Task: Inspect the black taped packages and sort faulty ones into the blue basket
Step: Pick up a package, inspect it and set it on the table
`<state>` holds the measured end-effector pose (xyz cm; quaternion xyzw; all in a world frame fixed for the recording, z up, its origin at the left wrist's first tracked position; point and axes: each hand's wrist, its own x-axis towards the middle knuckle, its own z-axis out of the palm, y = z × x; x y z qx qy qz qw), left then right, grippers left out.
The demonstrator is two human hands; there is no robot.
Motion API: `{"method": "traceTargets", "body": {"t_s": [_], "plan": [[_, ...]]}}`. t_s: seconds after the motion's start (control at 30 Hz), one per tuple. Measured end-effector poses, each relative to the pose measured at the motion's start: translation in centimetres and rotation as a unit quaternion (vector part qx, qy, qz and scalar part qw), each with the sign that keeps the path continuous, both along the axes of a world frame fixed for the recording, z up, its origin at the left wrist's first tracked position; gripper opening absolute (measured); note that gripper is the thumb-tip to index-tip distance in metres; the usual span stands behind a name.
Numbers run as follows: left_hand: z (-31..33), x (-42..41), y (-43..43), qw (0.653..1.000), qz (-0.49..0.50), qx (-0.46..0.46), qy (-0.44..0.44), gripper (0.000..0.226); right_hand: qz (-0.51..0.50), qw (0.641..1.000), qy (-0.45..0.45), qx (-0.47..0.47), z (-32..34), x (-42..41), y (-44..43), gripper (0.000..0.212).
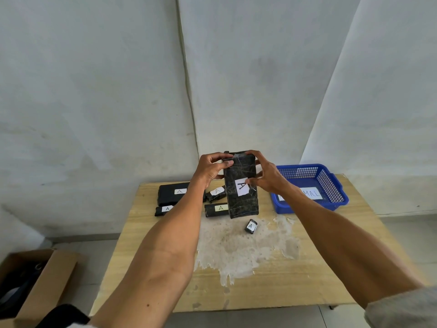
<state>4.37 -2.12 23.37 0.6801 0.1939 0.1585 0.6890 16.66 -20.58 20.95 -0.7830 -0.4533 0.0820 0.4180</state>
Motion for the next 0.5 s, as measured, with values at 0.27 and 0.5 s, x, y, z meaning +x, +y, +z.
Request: {"method": "traceTargets", "body": {"t_s": [0.27, 0.5], "plan": [[0.1, -0.1, -0.2, 1.000, 0.006, -0.016, 0.000, 0.024, -0.008, 1.000, -0.019, 0.001, 0.1, 0.0, 0.0, 0.078], [1.2, 0.1, 0.1, 0.993, 0.076, -0.092, 0.009, 0.025, -0.027, 0.999, -0.032, 0.011, 0.0, -0.6, 0.7, 0.091]]}}
